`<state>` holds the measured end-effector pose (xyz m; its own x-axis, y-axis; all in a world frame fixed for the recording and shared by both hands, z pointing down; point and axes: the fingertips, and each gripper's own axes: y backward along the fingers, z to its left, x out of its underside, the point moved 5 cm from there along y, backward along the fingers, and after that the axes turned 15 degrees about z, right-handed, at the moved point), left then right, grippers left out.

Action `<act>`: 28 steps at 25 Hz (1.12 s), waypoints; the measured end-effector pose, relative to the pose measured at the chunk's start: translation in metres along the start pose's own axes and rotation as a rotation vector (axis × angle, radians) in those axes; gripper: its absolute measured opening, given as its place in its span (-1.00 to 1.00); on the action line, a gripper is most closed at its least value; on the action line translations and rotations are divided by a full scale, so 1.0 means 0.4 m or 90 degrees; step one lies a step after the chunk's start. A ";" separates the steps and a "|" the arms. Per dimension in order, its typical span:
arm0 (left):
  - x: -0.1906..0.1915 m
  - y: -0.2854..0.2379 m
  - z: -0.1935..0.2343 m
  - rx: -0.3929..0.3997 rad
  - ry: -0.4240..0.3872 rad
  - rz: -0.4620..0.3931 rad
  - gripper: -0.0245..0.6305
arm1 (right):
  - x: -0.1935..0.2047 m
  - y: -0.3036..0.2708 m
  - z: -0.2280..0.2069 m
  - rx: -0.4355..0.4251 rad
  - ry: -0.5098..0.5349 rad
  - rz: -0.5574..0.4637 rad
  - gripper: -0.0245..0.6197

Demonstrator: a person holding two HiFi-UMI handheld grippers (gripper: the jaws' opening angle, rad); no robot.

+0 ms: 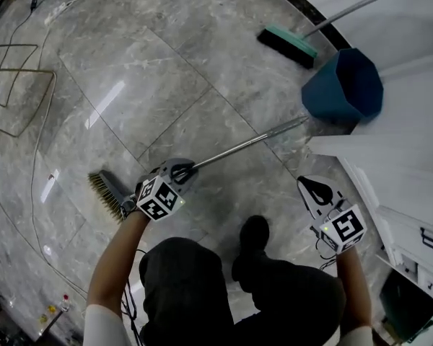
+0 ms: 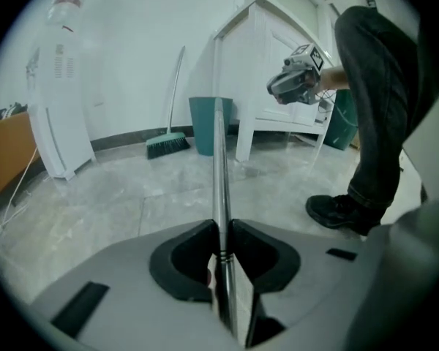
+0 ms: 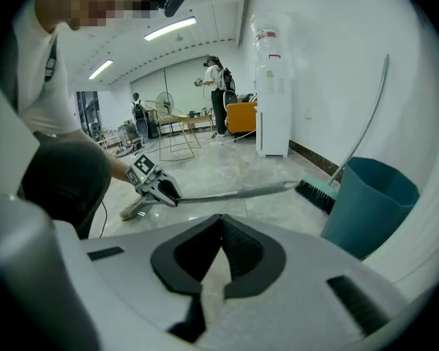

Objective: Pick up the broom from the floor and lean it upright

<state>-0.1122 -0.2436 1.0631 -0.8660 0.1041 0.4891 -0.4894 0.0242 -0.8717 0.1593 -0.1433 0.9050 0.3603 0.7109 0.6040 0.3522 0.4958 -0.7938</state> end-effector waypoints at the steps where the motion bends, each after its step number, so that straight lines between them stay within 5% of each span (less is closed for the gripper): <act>1: -0.018 0.030 0.007 -0.005 -0.002 -0.011 -0.70 | -0.014 0.016 -0.004 0.005 0.000 -0.007 -0.92; 14: -0.256 0.274 -0.010 -0.004 -0.084 -0.113 -0.70 | -0.148 0.232 -0.018 0.069 0.005 -0.077 -0.92; 28: -0.626 0.294 -0.088 0.054 -0.157 -0.231 -0.70 | -0.159 0.487 -0.014 0.192 -0.017 -0.147 -0.92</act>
<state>0.0507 -0.2318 0.8369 -0.6306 -0.1374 0.7639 -0.7635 -0.0673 -0.6424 0.2097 -0.0949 0.7122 0.2772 0.5737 0.7707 0.1502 0.7664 -0.6245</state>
